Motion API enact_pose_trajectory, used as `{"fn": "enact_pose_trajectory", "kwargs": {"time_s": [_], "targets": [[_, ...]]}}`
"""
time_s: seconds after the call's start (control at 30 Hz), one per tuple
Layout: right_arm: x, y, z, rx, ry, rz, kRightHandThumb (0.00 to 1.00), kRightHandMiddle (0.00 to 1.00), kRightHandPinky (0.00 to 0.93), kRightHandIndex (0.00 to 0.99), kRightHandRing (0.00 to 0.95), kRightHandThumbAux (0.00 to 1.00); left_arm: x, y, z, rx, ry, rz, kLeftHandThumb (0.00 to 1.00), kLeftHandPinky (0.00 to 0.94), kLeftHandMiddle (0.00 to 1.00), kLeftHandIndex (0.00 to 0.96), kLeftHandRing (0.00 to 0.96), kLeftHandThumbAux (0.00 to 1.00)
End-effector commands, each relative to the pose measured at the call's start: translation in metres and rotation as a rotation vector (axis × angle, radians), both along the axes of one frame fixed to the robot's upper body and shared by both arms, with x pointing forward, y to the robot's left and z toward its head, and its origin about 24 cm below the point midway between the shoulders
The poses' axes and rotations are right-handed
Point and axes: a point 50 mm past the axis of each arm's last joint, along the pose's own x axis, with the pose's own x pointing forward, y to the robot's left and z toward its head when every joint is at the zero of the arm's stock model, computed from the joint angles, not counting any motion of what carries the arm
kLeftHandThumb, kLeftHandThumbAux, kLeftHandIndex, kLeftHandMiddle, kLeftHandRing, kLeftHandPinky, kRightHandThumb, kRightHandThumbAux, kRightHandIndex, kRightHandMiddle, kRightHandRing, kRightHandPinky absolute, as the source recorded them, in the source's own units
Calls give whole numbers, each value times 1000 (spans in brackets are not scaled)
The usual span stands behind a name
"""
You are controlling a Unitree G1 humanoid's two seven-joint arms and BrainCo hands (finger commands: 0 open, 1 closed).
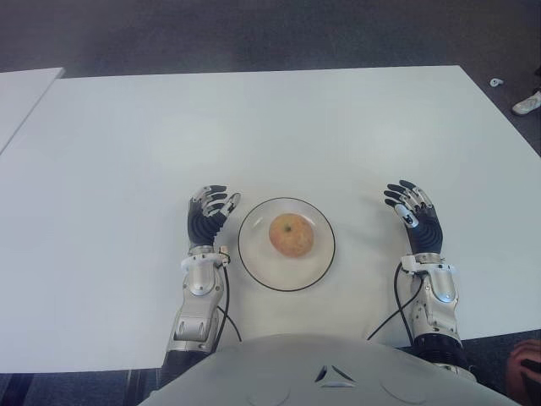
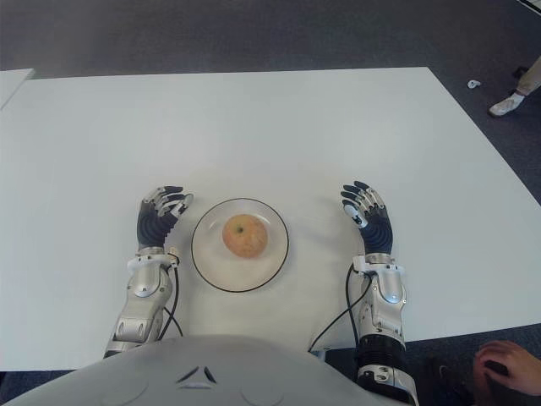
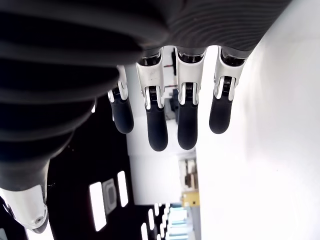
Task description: Put the apples into the plate.
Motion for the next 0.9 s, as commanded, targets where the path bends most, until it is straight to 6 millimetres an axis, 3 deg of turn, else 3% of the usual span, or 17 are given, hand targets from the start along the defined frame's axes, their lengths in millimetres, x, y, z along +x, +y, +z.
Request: {"fn": "enact_pose_trajectory", "kwargs": {"time_s": [0.03, 0.9], "targets": [[-5, -4, -7, 24, 42, -11, 389, 303, 270, 211, 277, 608, -3, -6, -6, -17, 41, -23, 680, 371, 344, 401, 354, 719], [-5, -16, -1, 23, 40, -11, 389, 303, 270, 211, 277, 608, -6, -12, -11, -72, 98, -31, 681, 365, 340, 401, 346, 719]]}}
